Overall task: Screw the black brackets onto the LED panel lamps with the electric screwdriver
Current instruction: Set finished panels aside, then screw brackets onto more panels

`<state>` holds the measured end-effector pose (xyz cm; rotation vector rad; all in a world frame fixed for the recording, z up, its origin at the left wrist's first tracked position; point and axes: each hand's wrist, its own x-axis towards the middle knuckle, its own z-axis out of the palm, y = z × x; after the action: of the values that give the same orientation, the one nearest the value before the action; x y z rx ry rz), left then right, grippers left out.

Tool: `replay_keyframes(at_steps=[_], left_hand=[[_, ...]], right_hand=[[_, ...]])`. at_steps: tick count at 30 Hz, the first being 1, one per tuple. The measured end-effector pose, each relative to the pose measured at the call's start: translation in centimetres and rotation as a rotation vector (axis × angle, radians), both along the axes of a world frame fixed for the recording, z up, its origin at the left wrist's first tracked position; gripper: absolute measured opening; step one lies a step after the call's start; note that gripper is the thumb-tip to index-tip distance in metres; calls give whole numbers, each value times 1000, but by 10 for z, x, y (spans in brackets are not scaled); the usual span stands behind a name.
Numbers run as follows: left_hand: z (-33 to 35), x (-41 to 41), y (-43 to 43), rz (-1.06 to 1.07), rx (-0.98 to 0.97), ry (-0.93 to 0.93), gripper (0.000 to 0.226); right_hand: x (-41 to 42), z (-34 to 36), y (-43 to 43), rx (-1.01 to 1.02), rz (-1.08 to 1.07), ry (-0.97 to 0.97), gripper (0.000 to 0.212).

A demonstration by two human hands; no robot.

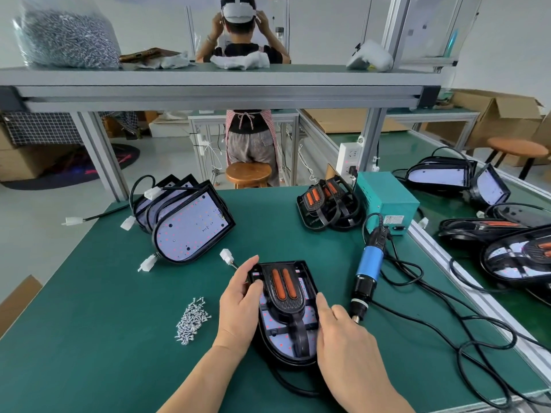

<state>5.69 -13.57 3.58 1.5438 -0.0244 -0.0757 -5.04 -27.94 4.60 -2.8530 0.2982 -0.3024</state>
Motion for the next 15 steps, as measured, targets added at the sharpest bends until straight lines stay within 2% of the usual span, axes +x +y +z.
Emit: replay_keyframes(at_steps=[3, 7, 15], left_hand=[[-1, 2, 1, 0, -12, -8, 44], [-2, 8, 8, -33, -57, 43, 48], [1, 8, 13, -57, -22, 27, 43]], right_hand=[[-3, 2, 3, 2, -14, -53, 57], [-12, -4, 11, 46, 26, -330, 41], [-9, -17, 7, 233, 116, -255, 36]])
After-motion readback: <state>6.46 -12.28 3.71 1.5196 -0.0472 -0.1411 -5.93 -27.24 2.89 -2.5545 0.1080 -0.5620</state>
